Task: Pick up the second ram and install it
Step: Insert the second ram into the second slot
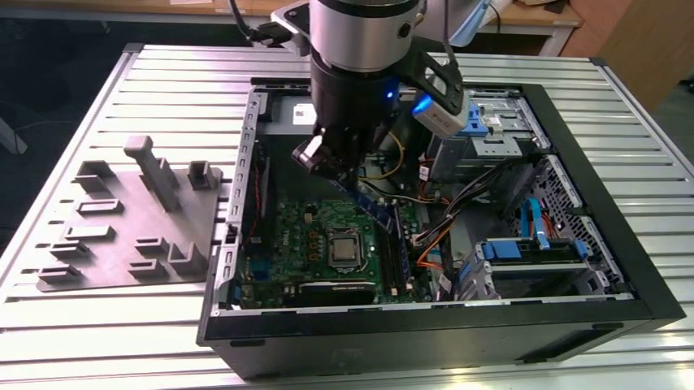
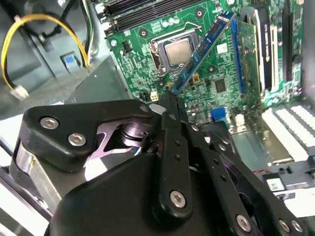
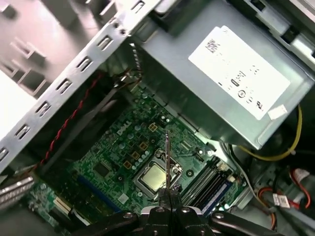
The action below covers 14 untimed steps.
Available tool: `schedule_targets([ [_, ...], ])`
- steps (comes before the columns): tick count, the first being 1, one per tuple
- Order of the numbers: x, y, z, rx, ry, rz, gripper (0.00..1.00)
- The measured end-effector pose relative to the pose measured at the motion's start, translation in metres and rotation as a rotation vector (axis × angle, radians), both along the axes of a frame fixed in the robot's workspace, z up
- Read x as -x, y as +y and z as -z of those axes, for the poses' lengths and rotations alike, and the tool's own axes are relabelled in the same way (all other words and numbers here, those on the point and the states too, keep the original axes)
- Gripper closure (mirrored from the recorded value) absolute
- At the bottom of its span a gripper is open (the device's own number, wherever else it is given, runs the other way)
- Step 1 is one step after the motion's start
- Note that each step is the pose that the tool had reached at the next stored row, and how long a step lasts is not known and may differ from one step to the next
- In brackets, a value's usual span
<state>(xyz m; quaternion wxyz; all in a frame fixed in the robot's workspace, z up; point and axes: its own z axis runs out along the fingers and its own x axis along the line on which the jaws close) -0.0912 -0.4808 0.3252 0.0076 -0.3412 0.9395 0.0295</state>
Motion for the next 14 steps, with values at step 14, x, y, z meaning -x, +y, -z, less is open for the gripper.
schedule_targets([
  [14, 0.0, 0.0, 0.0027, 0.0, 0.0, 0.255, 0.88],
])
